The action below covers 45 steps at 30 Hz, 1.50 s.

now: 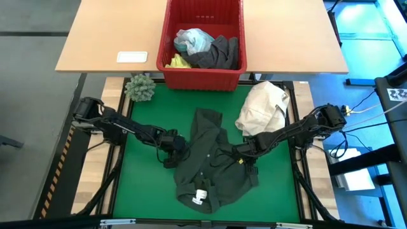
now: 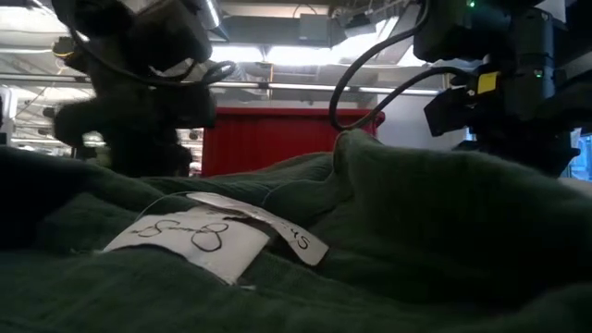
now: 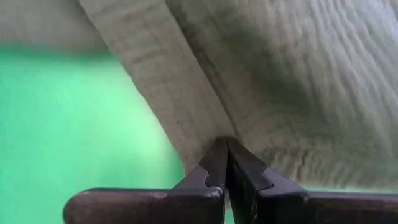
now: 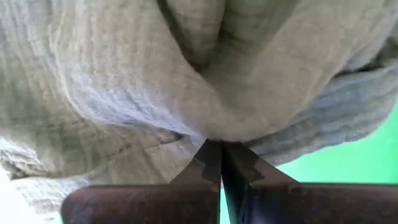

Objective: Fold Laundry from Bin
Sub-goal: Fold the dark green polo

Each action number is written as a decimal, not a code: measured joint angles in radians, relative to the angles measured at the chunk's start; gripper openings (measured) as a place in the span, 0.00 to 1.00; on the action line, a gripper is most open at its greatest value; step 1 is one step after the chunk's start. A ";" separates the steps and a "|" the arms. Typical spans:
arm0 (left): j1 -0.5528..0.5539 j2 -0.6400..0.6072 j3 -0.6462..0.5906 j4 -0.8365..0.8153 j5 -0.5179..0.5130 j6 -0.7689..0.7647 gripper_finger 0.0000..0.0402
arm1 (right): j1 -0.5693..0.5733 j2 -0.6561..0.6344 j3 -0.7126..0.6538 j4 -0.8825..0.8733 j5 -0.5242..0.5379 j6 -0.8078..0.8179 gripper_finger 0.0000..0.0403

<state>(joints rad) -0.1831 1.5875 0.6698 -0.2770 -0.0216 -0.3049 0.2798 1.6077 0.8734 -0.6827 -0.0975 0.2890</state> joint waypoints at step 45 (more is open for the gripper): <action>-0.321 -0.101 0.203 -0.719 0.207 -0.515 0.00 | 0.002 -0.039 0.001 -0.084 -0.330 0.058 0.00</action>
<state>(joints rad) -0.5044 1.4864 0.8727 -0.9961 0.1859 -0.8194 0.2821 1.5683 0.8742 -0.7663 -0.4278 0.3469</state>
